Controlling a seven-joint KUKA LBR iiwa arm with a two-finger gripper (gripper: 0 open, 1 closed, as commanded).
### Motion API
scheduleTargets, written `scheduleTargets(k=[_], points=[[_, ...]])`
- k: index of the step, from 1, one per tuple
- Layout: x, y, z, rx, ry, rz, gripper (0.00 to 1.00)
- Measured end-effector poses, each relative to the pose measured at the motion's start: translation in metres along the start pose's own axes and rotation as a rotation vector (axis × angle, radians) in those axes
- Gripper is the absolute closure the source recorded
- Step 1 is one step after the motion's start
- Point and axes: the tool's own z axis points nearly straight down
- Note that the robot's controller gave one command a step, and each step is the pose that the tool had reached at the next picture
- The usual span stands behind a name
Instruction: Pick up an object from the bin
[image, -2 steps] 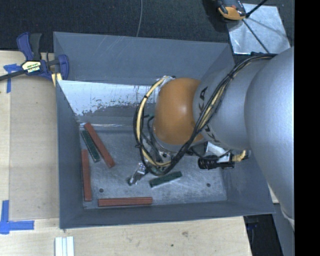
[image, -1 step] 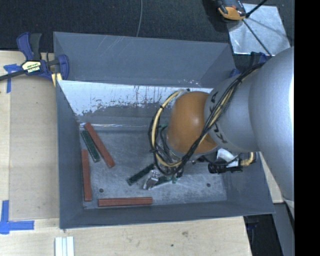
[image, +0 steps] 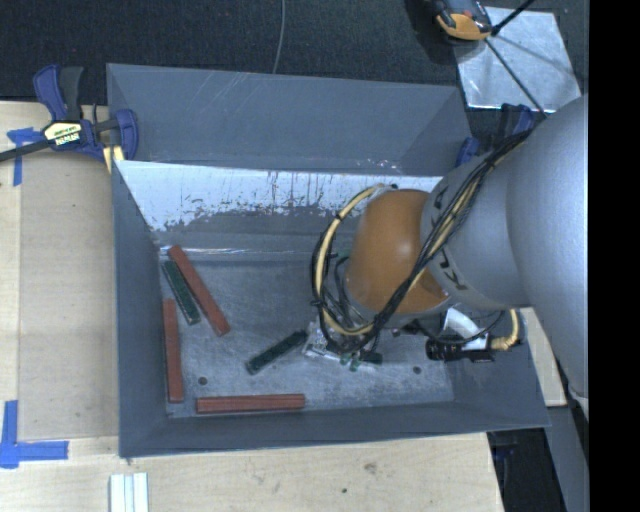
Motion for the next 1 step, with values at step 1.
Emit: scheduleTargets(k=[1], points=[[0.0077, 0.0027, -0.0112, 0.003, 0.006, 0.035, 0.0]])
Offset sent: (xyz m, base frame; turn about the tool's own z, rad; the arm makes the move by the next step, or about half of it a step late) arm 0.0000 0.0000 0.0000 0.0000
